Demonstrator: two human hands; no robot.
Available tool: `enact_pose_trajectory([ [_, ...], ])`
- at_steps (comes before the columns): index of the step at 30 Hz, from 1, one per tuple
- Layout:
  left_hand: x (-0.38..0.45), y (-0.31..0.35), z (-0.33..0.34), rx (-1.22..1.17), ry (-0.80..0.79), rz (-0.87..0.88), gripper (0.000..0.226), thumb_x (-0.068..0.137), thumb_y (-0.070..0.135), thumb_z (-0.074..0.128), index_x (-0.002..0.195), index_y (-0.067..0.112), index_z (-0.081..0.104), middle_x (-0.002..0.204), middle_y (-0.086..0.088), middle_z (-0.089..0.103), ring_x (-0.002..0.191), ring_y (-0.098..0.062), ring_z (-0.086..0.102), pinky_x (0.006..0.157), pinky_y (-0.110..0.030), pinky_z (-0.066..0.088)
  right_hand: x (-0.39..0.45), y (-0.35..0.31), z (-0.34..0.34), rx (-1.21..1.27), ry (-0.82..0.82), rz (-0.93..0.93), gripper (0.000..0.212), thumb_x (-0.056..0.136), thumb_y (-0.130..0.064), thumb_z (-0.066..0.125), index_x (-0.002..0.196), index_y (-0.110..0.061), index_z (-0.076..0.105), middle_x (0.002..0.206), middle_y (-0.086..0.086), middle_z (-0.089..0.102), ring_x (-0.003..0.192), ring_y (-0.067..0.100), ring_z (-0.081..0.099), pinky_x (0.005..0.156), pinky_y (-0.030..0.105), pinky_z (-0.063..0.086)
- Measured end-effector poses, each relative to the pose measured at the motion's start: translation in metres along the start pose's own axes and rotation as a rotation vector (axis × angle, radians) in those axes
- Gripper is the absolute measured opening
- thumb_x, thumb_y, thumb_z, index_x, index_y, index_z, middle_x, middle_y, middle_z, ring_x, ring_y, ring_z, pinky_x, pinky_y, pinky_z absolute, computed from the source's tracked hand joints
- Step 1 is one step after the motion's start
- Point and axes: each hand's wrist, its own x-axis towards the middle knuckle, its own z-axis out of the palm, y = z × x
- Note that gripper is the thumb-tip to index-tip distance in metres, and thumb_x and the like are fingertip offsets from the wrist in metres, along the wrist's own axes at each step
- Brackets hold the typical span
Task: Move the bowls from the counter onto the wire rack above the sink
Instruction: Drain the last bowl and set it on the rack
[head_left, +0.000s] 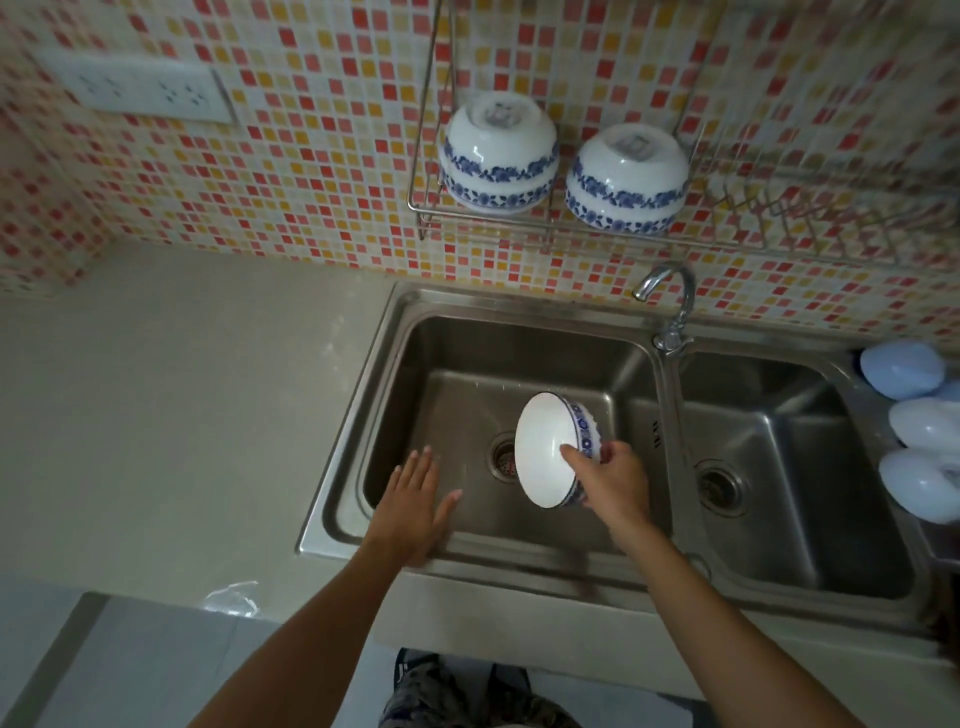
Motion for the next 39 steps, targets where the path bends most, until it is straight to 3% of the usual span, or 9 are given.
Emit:
enact_pose_trajectory([
  [5,0.04,0.028,-0.093,-0.033,0.315,0.138,0.096,0.077,0.074,-0.012,0.15,0.015,0.005,0.159,-0.004,-0.003,0.144,-0.015,-0.011,0.117,-0.03,-0.006,0.005,-0.027,-0.031,0.52,-0.21,0.269,0.033,0.085,-0.026,0.068,0.113,-0.013,0.056,0.112,0.012,0.056,0.096,0.032,0.06,0.071,0.054,0.058],
  [10,0.073,0.067,-0.176,0.055,0.613,0.347,0.06,0.099,0.038,0.023,0.151,0.013,0.005,0.159,-0.002,-0.002,0.145,-0.014,-0.012,0.119,-0.032,-0.004,-0.004,-0.054,-0.053,0.715,-0.3,0.224,0.016,0.088,-0.018,0.057,0.104,-0.02,0.056,0.12,0.018,0.052,0.1,0.04,0.058,0.07,0.054,0.057],
  [12,0.089,0.08,-0.198,0.116,0.658,0.433,0.061,0.098,0.031,0.024,0.151,0.01,0.004,0.16,-0.007,-0.001,0.147,-0.019,-0.008,0.121,-0.039,0.004,-0.009,-0.066,-0.061,0.767,-0.326,0.182,0.017,0.088,-0.017,0.055,0.105,-0.021,0.056,0.12,0.017,0.052,0.103,0.041,0.056,0.068,0.053,0.058],
  [15,0.106,0.1,-0.223,0.201,0.654,0.439,0.064,0.095,0.037,0.014,0.15,0.012,-0.005,0.159,-0.006,-0.01,0.146,-0.019,-0.014,0.12,-0.039,-0.002,-0.018,-0.087,-0.074,0.837,-0.347,0.118,0.018,0.09,-0.016,0.052,0.107,-0.02,0.057,0.12,0.015,0.053,0.105,0.039,0.056,0.065,0.052,0.06],
  [19,0.125,0.109,-0.23,0.303,0.611,0.381,0.068,0.091,0.046,0.0,0.149,0.014,-0.015,0.157,-0.004,-0.021,0.143,-0.02,-0.022,0.118,-0.038,-0.009,-0.017,-0.114,-0.093,0.869,-0.398,0.045,0.063,0.058,-0.025,0.077,0.117,-0.013,0.057,0.127,0.019,0.053,0.112,0.041,0.056,0.064,0.053,0.059],
  [23,0.135,0.106,-0.223,0.379,0.635,0.336,0.068,0.092,0.049,-0.001,0.149,0.014,-0.012,0.157,-0.004,-0.016,0.143,-0.022,-0.019,0.114,-0.039,-0.012,-0.016,-0.147,-0.115,0.896,-0.426,-0.028,0.102,0.031,-0.032,0.096,0.122,-0.013,0.055,0.127,0.019,0.054,0.115,0.042,0.056,0.069,0.056,0.058],
  [32,0.141,0.105,-0.22,0.353,0.633,0.313,0.065,0.097,0.048,0.006,0.15,0.011,0.006,0.159,-0.005,0.003,0.145,-0.022,-0.002,0.114,-0.045,-0.001,0.009,-0.221,-0.145,0.894,-0.259,-0.253,0.032,0.081,-0.016,0.068,0.111,-0.012,0.056,0.123,0.015,0.054,0.114,0.035,0.056,0.075,0.055,0.058],
  [36,0.14,0.107,-0.221,0.321,0.616,0.332,0.071,0.089,0.052,-0.013,0.149,0.014,-0.007,0.158,-0.002,-0.01,0.144,-0.022,-0.014,0.115,-0.041,-0.01,0.029,-0.253,-0.152,0.615,-0.052,-0.429,0.036,0.084,-0.017,0.072,0.115,-0.004,0.059,0.117,0.014,0.065,0.1,0.026,0.067,0.071,0.043,0.061],
  [39,0.139,0.109,-0.223,0.308,0.602,0.308,0.065,0.092,0.05,-0.005,0.147,0.016,-0.016,0.156,0.0,-0.02,0.142,-0.019,-0.022,0.114,-0.036,-0.015,0.045,-0.269,-0.152,0.402,0.113,-0.548,0.025,0.08,-0.021,0.078,0.098,-0.026,0.062,0.103,0.0,0.069,0.086,0.017,0.07,0.073,0.042,0.061],
])
